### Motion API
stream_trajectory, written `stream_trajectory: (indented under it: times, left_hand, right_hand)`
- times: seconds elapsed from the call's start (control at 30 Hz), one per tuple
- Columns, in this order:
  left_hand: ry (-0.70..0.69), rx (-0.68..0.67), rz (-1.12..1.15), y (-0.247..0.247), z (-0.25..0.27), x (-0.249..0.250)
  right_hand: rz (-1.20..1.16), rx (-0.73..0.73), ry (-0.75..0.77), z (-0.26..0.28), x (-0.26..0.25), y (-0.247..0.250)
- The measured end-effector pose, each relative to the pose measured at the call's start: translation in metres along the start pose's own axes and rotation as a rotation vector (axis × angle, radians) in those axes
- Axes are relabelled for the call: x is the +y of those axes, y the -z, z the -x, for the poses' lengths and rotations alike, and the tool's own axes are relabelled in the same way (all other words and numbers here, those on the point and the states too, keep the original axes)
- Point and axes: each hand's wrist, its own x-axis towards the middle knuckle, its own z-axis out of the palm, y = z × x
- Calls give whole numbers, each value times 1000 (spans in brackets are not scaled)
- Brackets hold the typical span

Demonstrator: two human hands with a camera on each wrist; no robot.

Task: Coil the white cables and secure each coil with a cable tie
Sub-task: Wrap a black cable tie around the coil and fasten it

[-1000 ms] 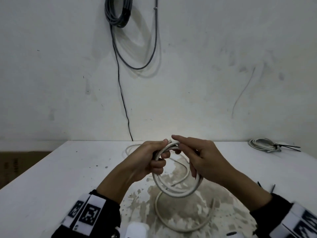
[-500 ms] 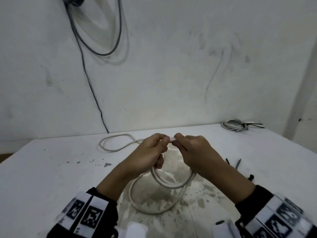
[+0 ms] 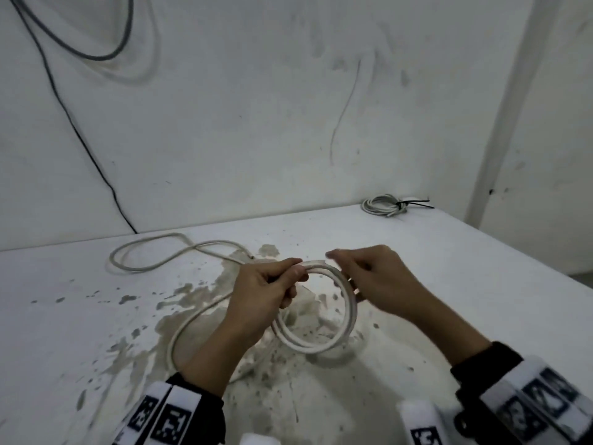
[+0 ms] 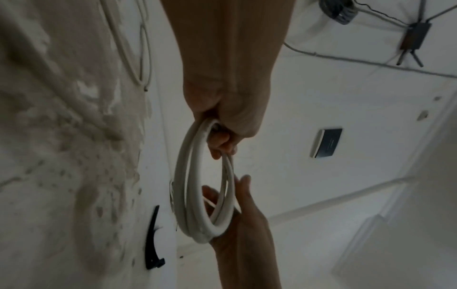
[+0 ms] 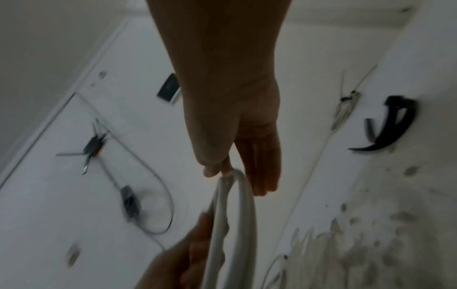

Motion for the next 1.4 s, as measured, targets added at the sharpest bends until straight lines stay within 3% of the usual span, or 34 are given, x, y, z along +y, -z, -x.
stream_trajectory:
  times: [0.03, 0.1, 0.17, 0.23, 0.5, 0.6, 0.7, 0.83, 0.9, 1.03, 1.2, 1.4]
  left_hand:
    - [14, -6, 25, -1, -1, -1]
    - [33, -43, 53, -1, -3, -6]
    - [39, -66, 70, -1, -5, -10]
    - [38, -62, 85, -1, -6, -13]
    - [-32, -72, 51, 6, -6, -8]
    - [-64, -72, 36, 12, -5, -3]
    - [-94, -81, 5, 19, -1, 2]
    - [-127, -81, -30, 28, 5, 8]
    - [-140, -58, -44, 34, 7, 11]
    - [-146, -26, -37, 50, 12, 16]
    - [-200, 26, -24, 69, 20, 25]
    - [-267, 100, -65, 87, 26, 32]
  right_hand:
    - [7, 38, -103, -5, 10, 12]
    - [287, 104, -246, -15, 39, 34]
    - [599, 30, -376, -20, 66, 46]
    - [746, -55, -476, -24, 86, 45]
    - [779, 38, -457, -36, 74, 39]
    - [841, 138, -324, -40, 55, 38]
    - [917, 223, -45, -39, 26, 29]
    - [1145, 82, 370, -30, -18, 1]
    - [1090, 20, 569, -25, -36, -9]
    - [532, 108, 706, -23, -56, -24]
    - [174, -34, 565, -17, -81, -41]
    - [131, -187, 555, -10, -98, -56]
